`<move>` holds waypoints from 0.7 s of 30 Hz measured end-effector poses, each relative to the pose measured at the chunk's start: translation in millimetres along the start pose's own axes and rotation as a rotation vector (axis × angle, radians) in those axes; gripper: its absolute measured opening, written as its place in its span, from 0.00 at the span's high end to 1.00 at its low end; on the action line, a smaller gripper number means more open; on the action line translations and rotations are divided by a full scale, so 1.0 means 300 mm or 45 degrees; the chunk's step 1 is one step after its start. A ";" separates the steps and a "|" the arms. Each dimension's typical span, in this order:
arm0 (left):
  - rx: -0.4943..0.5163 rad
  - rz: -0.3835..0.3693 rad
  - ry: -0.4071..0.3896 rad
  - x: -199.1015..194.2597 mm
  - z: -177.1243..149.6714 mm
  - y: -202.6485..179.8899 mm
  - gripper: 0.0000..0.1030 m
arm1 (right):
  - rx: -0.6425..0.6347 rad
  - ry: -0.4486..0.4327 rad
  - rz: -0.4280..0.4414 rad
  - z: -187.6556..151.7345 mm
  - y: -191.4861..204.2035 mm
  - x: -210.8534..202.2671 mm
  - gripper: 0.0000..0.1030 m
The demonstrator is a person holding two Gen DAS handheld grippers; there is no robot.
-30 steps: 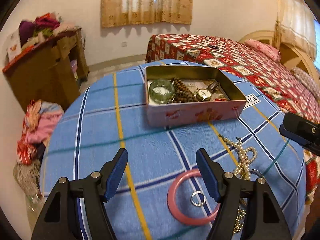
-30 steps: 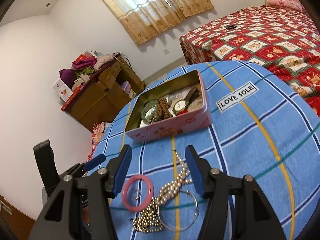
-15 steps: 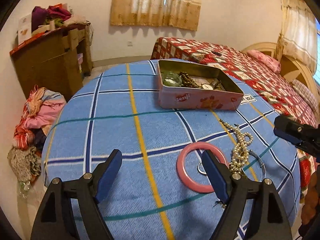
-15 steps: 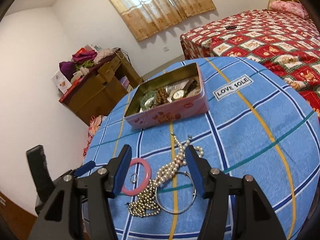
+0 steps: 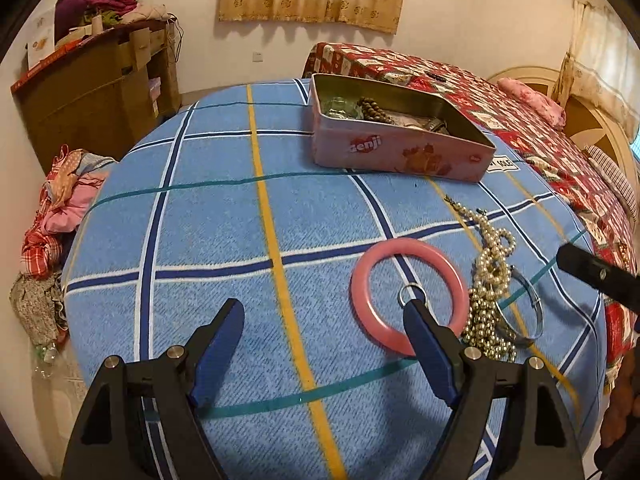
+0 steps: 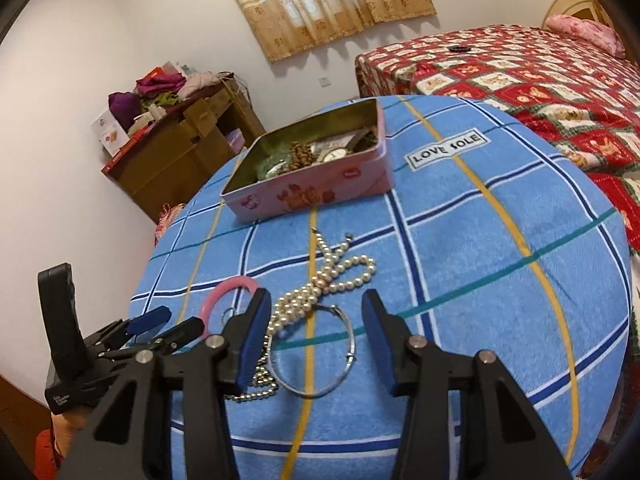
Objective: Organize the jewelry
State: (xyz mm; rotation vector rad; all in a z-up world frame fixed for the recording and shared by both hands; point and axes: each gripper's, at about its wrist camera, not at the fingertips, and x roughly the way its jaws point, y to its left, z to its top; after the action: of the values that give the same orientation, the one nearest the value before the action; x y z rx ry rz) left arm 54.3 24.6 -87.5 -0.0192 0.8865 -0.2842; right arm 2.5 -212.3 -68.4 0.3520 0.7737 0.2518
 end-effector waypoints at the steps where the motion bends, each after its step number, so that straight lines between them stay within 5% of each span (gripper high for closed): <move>1: -0.003 0.008 0.007 0.005 0.007 0.000 0.21 | -0.009 0.007 -0.012 -0.002 -0.004 0.002 0.51; 9: 0.106 0.124 0.061 0.080 0.062 -0.039 0.25 | -0.007 0.008 -0.021 0.001 -0.011 0.002 0.52; 11: 0.104 0.116 0.060 0.080 0.070 -0.031 0.33 | -0.014 0.010 -0.010 0.005 -0.007 0.005 0.52; 18: 0.201 0.063 0.049 0.088 0.095 -0.057 0.85 | 0.033 0.029 0.015 0.000 -0.015 0.030 0.52; 21: 0.218 0.062 0.030 0.085 0.092 -0.069 0.91 | 0.047 0.034 0.019 -0.004 -0.018 0.031 0.52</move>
State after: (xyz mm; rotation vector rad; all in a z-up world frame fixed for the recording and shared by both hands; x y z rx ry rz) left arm 85.7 -4.6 -86.7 0.1642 0.8824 -0.3144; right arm 8.5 -213.8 -77.3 0.3899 0.8029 0.2569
